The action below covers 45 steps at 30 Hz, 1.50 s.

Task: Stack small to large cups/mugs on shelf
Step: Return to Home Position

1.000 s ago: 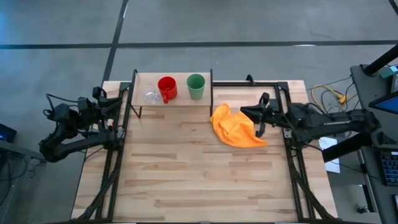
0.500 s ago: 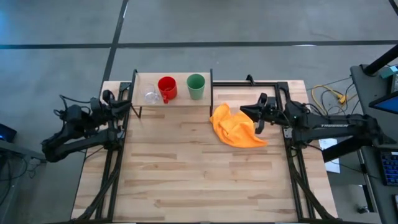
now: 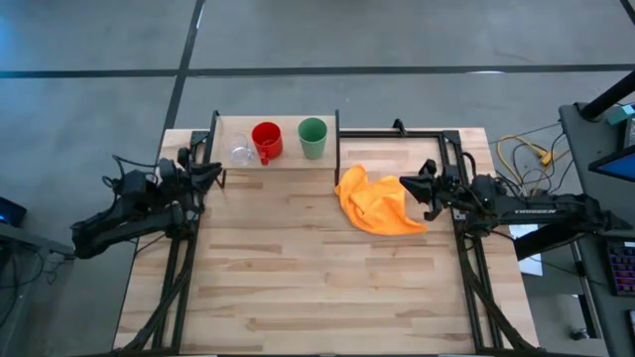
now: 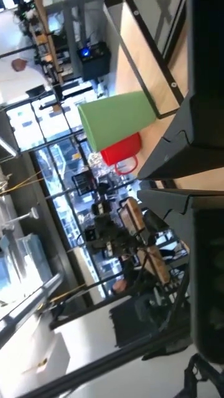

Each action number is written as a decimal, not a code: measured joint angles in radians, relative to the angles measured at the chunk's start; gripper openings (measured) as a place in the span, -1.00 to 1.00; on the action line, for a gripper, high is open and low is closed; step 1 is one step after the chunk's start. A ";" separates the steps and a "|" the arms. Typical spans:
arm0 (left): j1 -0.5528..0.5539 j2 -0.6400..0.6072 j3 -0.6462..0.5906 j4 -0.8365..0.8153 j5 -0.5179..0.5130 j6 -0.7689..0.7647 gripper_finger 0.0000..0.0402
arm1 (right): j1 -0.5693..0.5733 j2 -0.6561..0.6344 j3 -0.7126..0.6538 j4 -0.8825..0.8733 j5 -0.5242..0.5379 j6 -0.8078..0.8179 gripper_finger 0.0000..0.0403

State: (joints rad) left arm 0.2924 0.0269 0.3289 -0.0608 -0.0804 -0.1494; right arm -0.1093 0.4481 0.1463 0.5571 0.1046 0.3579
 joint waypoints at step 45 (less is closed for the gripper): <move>0.000 0.013 -0.321 0.316 0.051 -0.081 -0.73 | 0.000 -0.106 -0.137 -0.437 0.133 0.269 -0.86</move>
State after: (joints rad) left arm 0.2924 0.0402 0.0074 0.2549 -0.0299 -0.2302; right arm -0.1093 0.3420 0.0090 0.1205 0.2374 0.6273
